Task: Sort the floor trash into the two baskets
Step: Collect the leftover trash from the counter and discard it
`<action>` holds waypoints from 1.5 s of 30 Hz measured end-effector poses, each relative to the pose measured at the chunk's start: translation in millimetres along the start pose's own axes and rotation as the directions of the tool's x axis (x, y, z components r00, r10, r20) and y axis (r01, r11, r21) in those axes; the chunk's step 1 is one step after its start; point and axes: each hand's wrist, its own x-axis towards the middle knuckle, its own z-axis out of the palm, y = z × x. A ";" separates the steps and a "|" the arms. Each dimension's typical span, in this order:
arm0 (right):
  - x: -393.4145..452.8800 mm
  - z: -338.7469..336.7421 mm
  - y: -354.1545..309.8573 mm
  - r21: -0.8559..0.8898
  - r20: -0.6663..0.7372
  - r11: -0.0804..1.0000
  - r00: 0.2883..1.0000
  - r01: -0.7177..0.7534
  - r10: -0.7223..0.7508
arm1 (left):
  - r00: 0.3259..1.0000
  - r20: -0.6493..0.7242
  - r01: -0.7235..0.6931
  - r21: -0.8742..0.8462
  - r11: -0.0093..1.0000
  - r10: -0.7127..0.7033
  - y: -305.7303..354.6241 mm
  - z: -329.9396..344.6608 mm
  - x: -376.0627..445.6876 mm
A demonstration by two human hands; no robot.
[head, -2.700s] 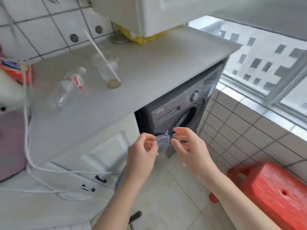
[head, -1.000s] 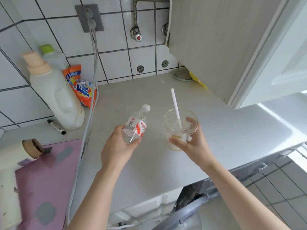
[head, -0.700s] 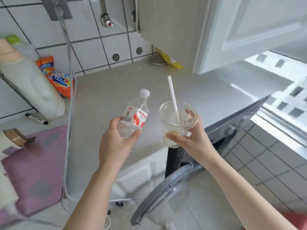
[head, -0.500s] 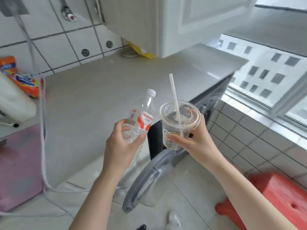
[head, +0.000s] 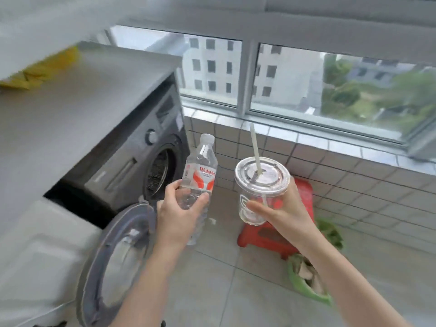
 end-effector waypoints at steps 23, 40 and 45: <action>-49.9 -340.0 288.5 0.103 -0.276 0.896 0.853 -0.432 0.443 | 0.823 0.541 0.141 0.100 0.985 -0.173 59.1 451.1 -112.7; -3.9 -323.2 544.2 0.202 -0.400 0.829 0.728 -0.522 0.556 | 0.740 0.651 -0.007 0.259 0.966 -0.169 -95.4 680.4 -60.6; 10.4 -289.5 636.5 0.238 -0.445 0.824 0.697 -0.514 0.563 | 0.787 0.605 -0.074 0.290 0.954 -0.123 -164.8 738.3 -51.6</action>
